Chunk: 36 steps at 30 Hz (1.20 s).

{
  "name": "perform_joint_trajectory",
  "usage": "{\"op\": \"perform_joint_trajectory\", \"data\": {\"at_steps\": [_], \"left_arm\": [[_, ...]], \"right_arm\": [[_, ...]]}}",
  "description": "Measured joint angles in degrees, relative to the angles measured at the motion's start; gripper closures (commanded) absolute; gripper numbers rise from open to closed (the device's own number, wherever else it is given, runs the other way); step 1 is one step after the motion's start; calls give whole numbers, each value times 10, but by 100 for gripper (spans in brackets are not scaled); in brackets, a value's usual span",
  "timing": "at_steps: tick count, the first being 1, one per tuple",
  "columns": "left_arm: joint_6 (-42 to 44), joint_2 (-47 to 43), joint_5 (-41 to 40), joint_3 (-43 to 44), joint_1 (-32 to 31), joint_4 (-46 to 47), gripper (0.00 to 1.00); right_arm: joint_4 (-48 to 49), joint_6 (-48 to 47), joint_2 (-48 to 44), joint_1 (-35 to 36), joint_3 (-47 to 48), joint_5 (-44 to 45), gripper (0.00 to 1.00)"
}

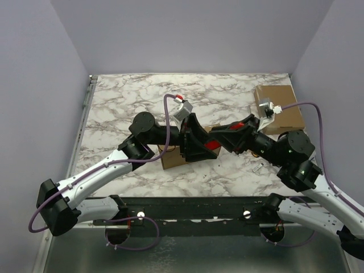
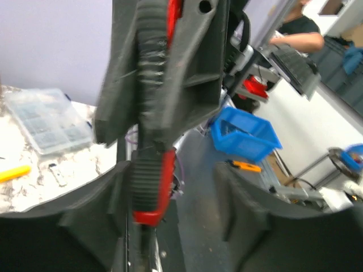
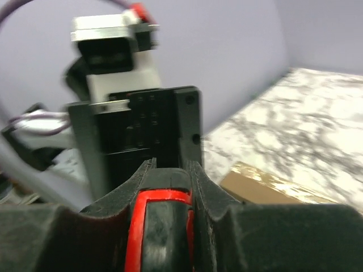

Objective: Unpack the express box
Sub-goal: Adjust the knife, then cut the express box at the center of the board.

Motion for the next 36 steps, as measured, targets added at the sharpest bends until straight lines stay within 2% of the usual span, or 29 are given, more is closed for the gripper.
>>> {"op": "perform_joint_trajectory", "data": {"at_steps": [3, 7, 12, 16, 21, 27, 36], "left_arm": [[48, -11, -47, 1, 0, -40, 8], [125, -38, -168, 1, 0, -132, 2], [196, -76, -316, -1, 0, -182, 2], [253, -45, -349, 2, 0, -193, 2], [377, 58, -351, 17, 0, -238, 1], [488, 132, -359, 75, 0, -301, 1], [532, 187, -345, 116, 2, -325, 1]], "right_arm": [[-57, -18, 2, 0, 12, 97, 99], [-148, -58, 24, 3, 52, 271, 99], [-191, -131, 37, -2, 54, 419, 99], [-190, -186, 54, -2, 54, 482, 99], [-169, -235, 82, -5, 54, 513, 99], [-158, -249, 103, -36, 54, 484, 99], [-148, -238, 111, -77, 54, 402, 99]]}}
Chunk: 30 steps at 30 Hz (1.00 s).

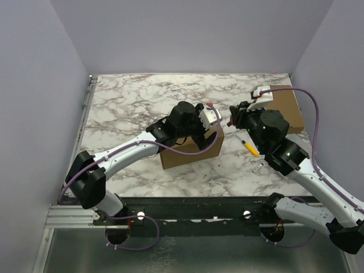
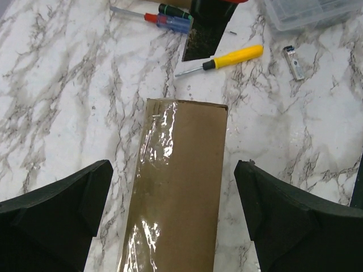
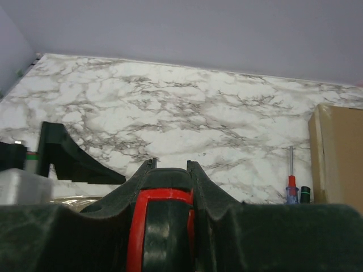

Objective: Unpack the express box
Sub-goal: Cut the express box at the center of the board.

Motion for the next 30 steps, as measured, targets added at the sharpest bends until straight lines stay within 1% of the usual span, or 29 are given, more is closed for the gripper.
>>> {"op": "perform_joint_trajectory", "data": {"at_steps": [2, 8, 11, 15, 17, 19, 30], "left_arm": [[1, 21, 1, 6, 3, -3, 2], [-20, 76, 37, 23, 30, -8, 12], [-24, 81, 45, 23, 40, -13, 20], [-25, 81, 58, 23, 40, -16, 36], [-25, 81, 64, 23, 39, -19, 40], [-22, 81, 68, 23, 39, -21, 43], [-2, 73, 70, 15, 31, -23, 50]], "right_arm": [[7, 3, 5, 0, 0, -15, 99], [14, 8, 30, 0, 0, -41, 99], [14, 8, 40, -1, 0, -41, 99], [14, 9, 41, -1, 0, -40, 99], [14, 9, 41, -1, 0, -39, 99], [14, 9, 43, -1, 0, -39, 99], [16, 10, 49, -1, -5, -38, 99]]}}
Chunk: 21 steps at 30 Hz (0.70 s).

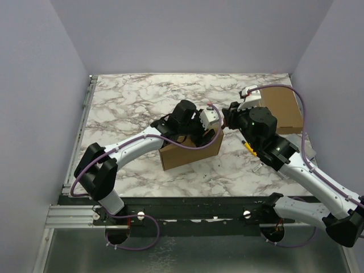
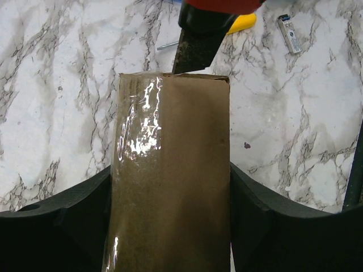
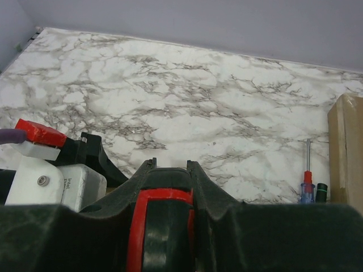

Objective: Unpack the express box
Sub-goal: Cut the express box at the center of the board.

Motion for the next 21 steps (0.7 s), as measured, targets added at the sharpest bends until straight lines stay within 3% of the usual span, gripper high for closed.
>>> {"op": "perform_joint_trajectory", "data": {"at_steps": [21], "left_arm": [[10, -9, 0, -9, -3, 0, 56]], "right_arm": [[5, -1, 14, 0, -9, 9, 99]]}}
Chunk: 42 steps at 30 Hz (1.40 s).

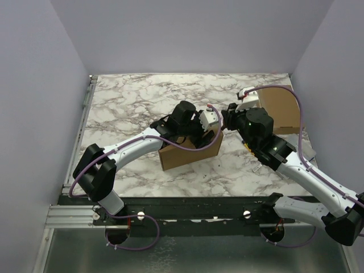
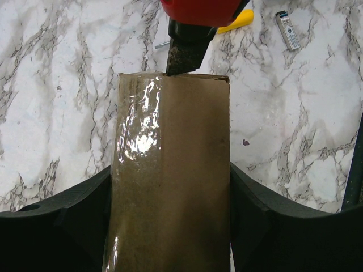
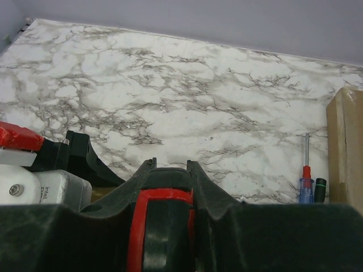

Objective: Unpack the express box
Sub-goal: Cut the express box at the center of the board.

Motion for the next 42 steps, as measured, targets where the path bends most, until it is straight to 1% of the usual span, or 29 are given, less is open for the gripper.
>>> {"op": "perform_joint_trajectory", "data": {"at_steps": [7, 10, 15, 23, 30, 42], "left_arm": [[1, 0, 0, 0, 0, 0, 60], [1, 0, 0, 0, 0, 0, 65], [9, 0, 4, -1, -3, 0, 69], [38, -20, 3, -23, -13, 5, 71], [68, -34, -5, -35, -28, 7, 72], [76, -35, -17, -35, -40, 7, 73]], "right_arm": [[3, 0, -3, 0, -5, 0, 99], [4, 0, -2, 0, -5, -1, 99], [34, -5, 5, 0, -21, -5, 99], [108, -21, 37, 0, -32, 0, 99], [125, -27, 45, 0, -32, 4, 99], [210, -47, 79, 0, -47, 43, 99]]}}
